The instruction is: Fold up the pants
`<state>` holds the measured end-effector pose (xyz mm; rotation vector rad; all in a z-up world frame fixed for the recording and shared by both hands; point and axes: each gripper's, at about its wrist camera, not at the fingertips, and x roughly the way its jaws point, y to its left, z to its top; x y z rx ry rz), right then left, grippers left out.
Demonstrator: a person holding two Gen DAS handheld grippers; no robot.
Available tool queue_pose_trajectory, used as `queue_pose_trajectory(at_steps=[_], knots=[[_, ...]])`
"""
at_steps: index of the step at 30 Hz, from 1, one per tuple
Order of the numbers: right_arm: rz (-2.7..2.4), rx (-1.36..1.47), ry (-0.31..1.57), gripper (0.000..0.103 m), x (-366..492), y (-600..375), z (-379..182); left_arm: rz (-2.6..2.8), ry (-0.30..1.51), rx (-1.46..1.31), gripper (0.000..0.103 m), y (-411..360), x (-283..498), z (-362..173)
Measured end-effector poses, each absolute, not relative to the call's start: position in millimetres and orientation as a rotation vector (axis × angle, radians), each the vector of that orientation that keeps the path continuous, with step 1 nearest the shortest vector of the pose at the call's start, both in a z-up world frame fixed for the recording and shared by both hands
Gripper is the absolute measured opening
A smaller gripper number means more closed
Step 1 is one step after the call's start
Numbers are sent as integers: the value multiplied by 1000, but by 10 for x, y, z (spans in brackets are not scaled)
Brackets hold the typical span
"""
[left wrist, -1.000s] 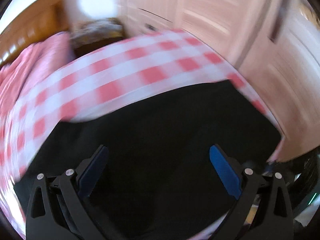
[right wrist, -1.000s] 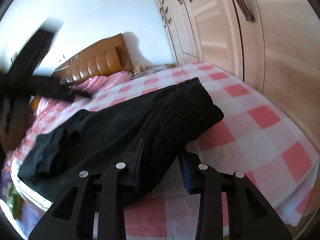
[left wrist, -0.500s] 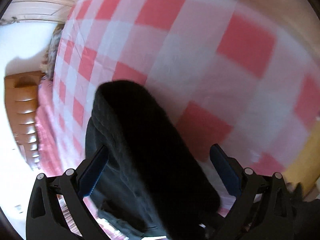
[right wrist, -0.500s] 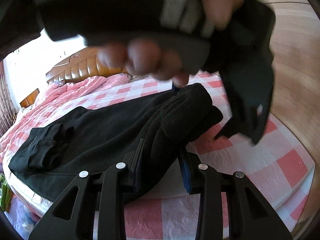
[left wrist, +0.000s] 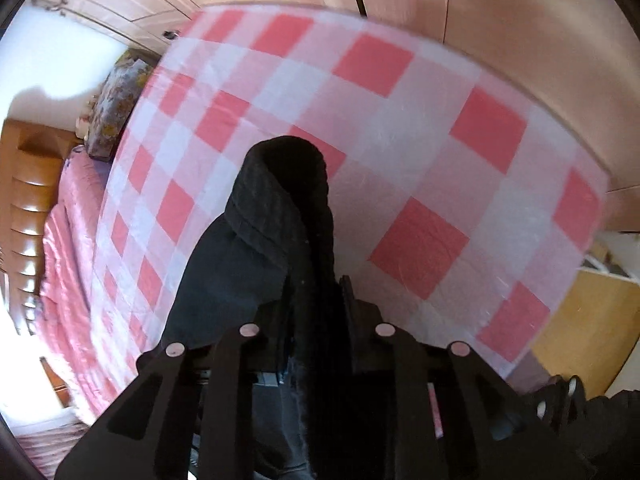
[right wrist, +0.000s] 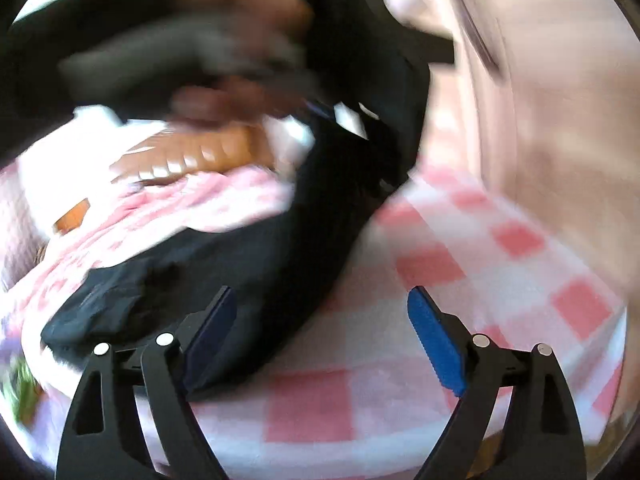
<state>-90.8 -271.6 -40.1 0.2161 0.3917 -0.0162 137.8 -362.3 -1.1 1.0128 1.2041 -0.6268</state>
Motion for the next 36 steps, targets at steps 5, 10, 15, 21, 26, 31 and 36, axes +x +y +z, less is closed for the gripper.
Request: queue_pose_trajectory(at_steps=[5,10,15,21,26,31,36], knots=[[358,20,356,88,-976,-1915,-128,-669,1197,858,21,-3390,1417,294],[536,-83,510,88,-622,-1268,-209,-690,1175,662,20,-2995,1490,657],[369,-76,265,88,-988,-1500,-5,-689,1108,483,20,-2251,1661,1021],[62,63,403,99,-935,-2071,-229,-685,1051,304,19,-1562,1821,1302],[122,148,543,99,-357,-1886,-349,-683,1023,211,19,-1242,1808,1413],[45,-152,676,98,7,-1228,-606,-679,972,145,18,-1009,1716,1570],[-37,-240,621,98,-112,-1341,-590,-656,911,4,18,-234,1723,1709]])
